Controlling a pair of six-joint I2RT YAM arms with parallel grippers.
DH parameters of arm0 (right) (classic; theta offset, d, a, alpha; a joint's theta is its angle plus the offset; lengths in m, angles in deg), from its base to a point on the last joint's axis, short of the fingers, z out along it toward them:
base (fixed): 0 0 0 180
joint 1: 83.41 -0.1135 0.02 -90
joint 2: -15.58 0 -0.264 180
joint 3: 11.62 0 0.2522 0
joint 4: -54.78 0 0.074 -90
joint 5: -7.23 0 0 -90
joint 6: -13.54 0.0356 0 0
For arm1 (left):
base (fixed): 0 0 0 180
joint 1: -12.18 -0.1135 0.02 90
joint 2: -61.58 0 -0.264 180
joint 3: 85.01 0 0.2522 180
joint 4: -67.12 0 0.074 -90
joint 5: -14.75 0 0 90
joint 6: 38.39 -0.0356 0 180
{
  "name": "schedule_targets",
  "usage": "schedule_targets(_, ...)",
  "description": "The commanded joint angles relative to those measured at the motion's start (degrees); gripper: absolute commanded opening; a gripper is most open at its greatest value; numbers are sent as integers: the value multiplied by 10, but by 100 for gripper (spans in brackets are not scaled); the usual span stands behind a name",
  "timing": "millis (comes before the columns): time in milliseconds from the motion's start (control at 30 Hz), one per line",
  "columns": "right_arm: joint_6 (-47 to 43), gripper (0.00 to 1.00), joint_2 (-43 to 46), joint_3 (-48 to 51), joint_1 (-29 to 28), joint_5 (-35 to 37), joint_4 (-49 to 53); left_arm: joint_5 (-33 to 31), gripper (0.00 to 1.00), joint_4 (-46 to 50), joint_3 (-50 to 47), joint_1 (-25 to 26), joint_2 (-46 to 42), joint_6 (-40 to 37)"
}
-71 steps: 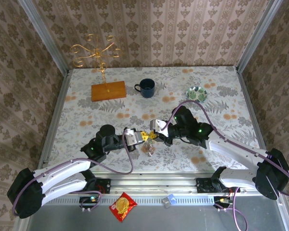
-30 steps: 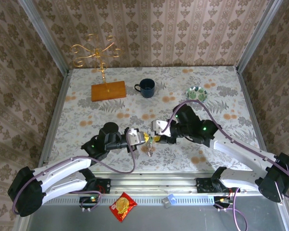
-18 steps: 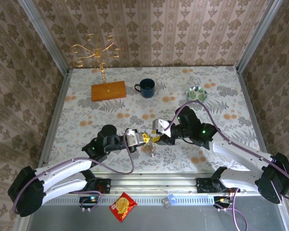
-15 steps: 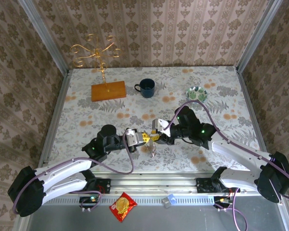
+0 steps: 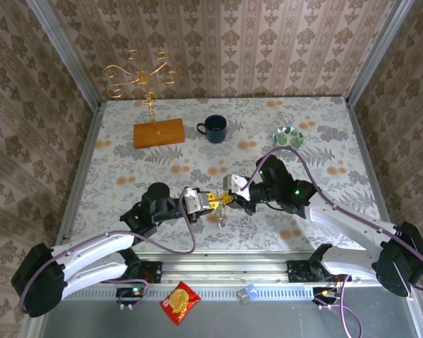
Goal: Put the keys on the keyring
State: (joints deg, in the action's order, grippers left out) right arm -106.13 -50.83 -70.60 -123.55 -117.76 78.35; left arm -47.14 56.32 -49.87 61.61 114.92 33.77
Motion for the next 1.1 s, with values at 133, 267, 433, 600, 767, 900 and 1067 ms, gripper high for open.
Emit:
schedule_targets(133,-65,0,-18,-81,-13,64,132,-18,26,95,49,3,-10,-44)
schedule_targets(267,-97,0,-43,-126,-37,128,201,-18,25,124,71,6,6,-60)
schedule_targets(433,-121,0,-65,-163,-63,176,248,-12,22,134,86,9,23,-71)
schedule_targets(600,-123,0,-69,-175,-76,173,247,-12,10,133,91,10,29,-77)
schedule_targets(767,-106,7,-37,-140,-73,141,185,-14,0,135,89,10,23,-82)
schedule_targets(900,-65,23,-1,-94,-38,89,129,-14,0,118,75,10,12,-73)
schedule_targets(1067,-6,35,28,-23,10,18,44,-11,0,52,38,9,-3,-44)
